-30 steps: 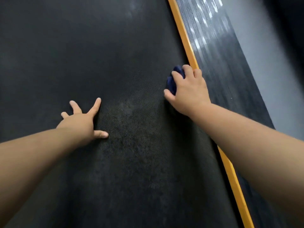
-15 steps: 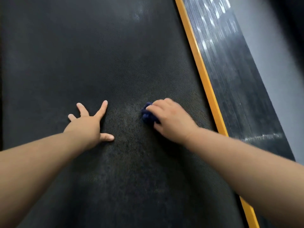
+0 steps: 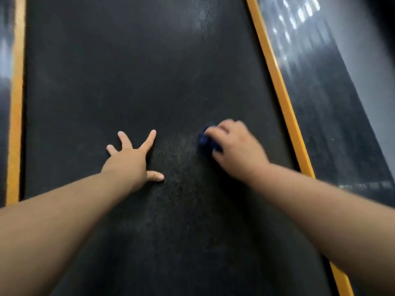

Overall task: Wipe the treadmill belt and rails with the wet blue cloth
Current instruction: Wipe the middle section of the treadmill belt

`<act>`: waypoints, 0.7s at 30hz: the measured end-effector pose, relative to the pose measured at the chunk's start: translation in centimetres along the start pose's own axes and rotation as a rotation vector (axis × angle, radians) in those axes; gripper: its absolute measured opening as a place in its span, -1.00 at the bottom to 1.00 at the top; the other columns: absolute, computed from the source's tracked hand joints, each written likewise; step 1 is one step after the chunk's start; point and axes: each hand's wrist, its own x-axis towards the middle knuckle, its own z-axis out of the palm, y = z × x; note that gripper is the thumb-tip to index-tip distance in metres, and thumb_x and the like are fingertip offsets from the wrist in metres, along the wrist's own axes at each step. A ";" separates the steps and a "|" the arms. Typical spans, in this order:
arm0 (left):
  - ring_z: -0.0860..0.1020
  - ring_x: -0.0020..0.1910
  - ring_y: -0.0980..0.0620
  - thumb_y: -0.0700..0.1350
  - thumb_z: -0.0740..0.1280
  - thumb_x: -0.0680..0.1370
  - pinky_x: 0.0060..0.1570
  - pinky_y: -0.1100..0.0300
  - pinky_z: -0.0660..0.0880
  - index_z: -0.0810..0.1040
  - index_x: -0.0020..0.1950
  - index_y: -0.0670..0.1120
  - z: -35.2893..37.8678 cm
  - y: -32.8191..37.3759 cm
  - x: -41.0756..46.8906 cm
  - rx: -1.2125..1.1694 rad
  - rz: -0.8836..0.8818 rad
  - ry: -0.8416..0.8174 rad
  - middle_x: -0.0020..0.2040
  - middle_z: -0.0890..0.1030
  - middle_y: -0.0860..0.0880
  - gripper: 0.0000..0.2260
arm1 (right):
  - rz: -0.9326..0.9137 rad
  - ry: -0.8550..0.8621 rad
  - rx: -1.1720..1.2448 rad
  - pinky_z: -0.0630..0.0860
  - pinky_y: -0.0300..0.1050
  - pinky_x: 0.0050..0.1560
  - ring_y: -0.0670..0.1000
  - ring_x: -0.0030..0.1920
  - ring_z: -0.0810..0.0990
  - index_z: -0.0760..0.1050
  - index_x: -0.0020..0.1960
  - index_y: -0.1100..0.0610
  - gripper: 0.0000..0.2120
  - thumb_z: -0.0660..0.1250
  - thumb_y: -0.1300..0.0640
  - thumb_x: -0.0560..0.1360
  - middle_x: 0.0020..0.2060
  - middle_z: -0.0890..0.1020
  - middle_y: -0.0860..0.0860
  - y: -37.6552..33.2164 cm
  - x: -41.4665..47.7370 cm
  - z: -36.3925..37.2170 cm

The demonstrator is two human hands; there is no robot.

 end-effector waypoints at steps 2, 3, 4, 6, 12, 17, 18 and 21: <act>-0.06 0.47 -0.42 0.34 0.38 0.33 0.29 -0.27 0.27 -0.38 0.42 0.36 0.1 -0.2 -0.2 0.013 0.004 0.005 0.51 -0.31 -0.22 0.00 | 0.094 0.072 -0.050 0.51 0.12 -0.02 0.23 0.00 0.44 0.49 0.23 0.05 -0.59 0.33 -0.01 0.41 0.06 0.52 0.12 1.3 1.0 -0.9; -0.05 0.47 -0.43 0.34 0.39 0.33 0.29 -0.27 0.26 -0.38 0.42 0.36 0.1 -0.1 -0.2 0.014 0.006 0.003 0.51 -0.30 -0.23 0.01 | 0.143 0.080 -0.068 0.48 0.11 0.05 0.22 0.06 0.43 0.47 0.29 0.02 -0.55 0.27 -0.12 0.44 0.12 0.51 0.10 1.7 1.0 -1.3; -0.05 0.46 -0.44 0.34 0.40 0.33 0.29 -0.28 0.25 -0.38 0.42 0.36 0.0 0.0 -0.2 0.007 0.001 -0.001 0.51 -0.30 -0.23 0.02 | 0.193 0.088 -0.088 0.44 0.09 0.12 0.21 0.13 0.41 0.42 0.34 -0.01 -0.50 0.16 -0.19 0.47 0.21 0.49 0.08 2.2 0.7 -1.7; -0.10 0.47 -0.41 0.30 0.45 0.32 0.33 -0.32 0.21 -0.37 0.43 0.35 -0.4 0.3 -0.3 -0.057 -0.040 -0.018 0.51 -0.33 -0.21 0.05 | 0.284 0.103 -0.063 0.30 0.08 0.29 0.19 0.31 0.33 0.29 0.46 -0.01 -0.44 -0.02 -0.17 0.52 0.38 0.39 0.08 3.3 -0.3 -2.4; -0.17 0.52 -0.17 0.38 0.27 0.38 0.40 -0.25 -0.02 -0.13 0.52 0.25 -1.0 10.3 -0.9 -0.123 0.651 0.457 0.56 -0.22 -0.09 -0.15 | 0.259 -0.073 -0.160 -0.05 -0.08 0.50 0.08 0.53 0.00 0.06 0.53 0.22 -0.35 -0.09 0.04 0.46 0.52 0.09 0.16 6.6 -3.2 -0.8; 0.23 0.45 -0.18 0.18 0.24 0.48 0.40 -0.10 0.19 0.39 0.41 0.05 0.3 13.9 2.9 0.038 0.986 0.498 0.48 0.28 -0.13 -0.48 | 0.240 -0.115 -0.202 0.05 -0.01 0.50 0.13 0.53 0.05 0.08 0.51 0.26 -0.36 -0.10 0.05 0.47 0.51 0.11 0.20 6.6 -3.0 -0.7; 0.35 0.37 -0.20 0.13 0.25 0.47 0.36 -0.04 0.27 0.48 0.33 -0.01 0.3 12.4 3.9 0.042 1.050 0.544 0.40 0.40 -0.16 -0.53 | 0.242 -0.101 -0.199 0.03 -0.03 0.50 0.13 0.52 0.06 0.09 0.52 0.26 -0.38 -0.05 0.09 0.48 0.51 0.12 0.19 6.7 -3.0 -0.7; 0.37 0.32 -0.22 -0.04 0.40 0.45 0.31 -0.05 0.32 0.51 0.26 -0.07 -0.5 7.5 6.7 -0.045 0.863 0.643 0.33 0.43 -0.17 -0.61 | 0.237 -0.121 -0.192 -0.11 -0.13 0.47 0.09 0.54 -0.01 0.02 0.53 0.22 -0.40 -0.07 0.10 0.51 0.53 0.06 0.16 6.7 -3.2 -0.5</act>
